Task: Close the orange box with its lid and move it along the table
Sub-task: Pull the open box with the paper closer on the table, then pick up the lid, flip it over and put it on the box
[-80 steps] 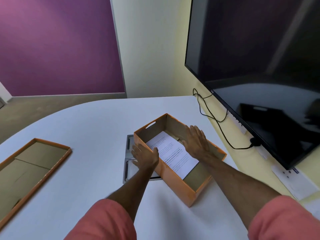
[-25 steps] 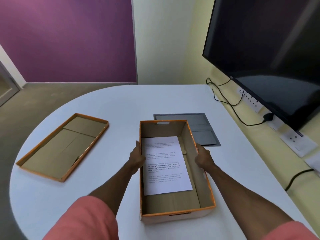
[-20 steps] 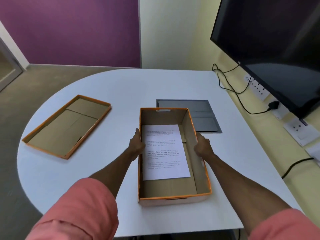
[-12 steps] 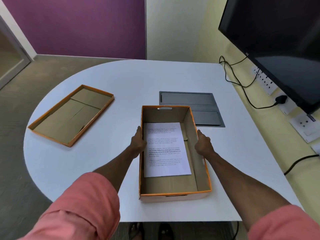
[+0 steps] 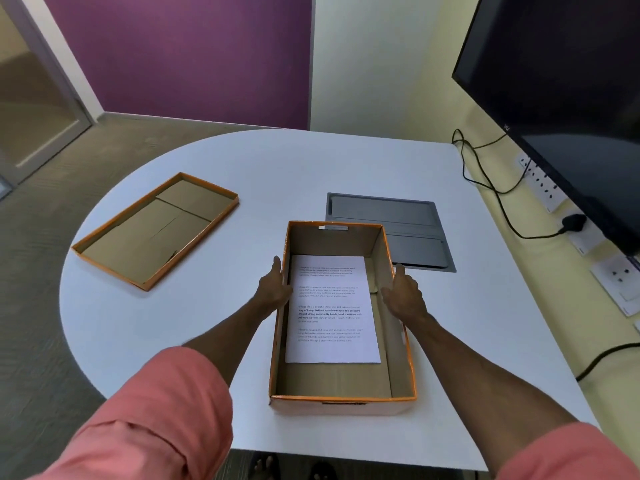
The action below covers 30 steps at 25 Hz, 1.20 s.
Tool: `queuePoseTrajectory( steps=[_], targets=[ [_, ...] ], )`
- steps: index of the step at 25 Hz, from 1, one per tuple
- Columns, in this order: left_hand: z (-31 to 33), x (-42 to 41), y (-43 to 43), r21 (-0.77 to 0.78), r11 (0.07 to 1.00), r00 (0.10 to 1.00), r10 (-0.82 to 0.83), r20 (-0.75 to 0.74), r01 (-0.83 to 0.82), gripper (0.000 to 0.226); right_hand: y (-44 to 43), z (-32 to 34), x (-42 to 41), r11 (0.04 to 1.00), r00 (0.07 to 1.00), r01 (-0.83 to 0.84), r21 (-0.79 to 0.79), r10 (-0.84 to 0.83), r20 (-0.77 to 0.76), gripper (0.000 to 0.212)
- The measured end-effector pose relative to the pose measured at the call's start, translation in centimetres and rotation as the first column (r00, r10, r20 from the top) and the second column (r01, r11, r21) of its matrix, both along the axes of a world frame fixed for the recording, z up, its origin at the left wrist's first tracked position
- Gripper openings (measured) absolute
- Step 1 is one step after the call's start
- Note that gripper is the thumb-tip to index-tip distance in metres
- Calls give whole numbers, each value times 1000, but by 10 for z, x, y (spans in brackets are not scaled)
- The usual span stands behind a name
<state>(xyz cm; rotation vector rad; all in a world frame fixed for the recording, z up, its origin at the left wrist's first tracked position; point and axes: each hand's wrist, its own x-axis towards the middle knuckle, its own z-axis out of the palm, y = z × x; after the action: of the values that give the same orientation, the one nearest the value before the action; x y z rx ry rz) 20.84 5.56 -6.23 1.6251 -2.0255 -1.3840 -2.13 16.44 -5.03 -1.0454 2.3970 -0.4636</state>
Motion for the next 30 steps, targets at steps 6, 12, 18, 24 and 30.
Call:
queuePoseTrajectory(
  steps=[6, 12, 18, 24, 30],
  targets=[
    [25, 29, -16, -243, 969, 974, 9, 226, 47, 70, -36, 20, 26, 963, 901, -255, -85, 205, -383, 63],
    [48, 63, -36, -391, 919, 944, 74, 322, 61, 66, -89, 35, 88, 892, 796, -446, -76, 357, -489, 67],
    [56, 112, -91, -483, 871, 920, 118, 375, 85, 66, -158, 45, 153, 825, 776, -553, -115, 460, -430, 70],
    [45, 183, -182, -463, 877, 880, 111, 462, 133, 68, -244, 27, 227, 807, 766, -580, -114, 493, -413, 71],
    [17, 248, -280, -417, 890, 841, 76, 536, 185, 67, -327, -9, 292, 834, 775, -548, -63, 478, -413, 68]
  ],
)
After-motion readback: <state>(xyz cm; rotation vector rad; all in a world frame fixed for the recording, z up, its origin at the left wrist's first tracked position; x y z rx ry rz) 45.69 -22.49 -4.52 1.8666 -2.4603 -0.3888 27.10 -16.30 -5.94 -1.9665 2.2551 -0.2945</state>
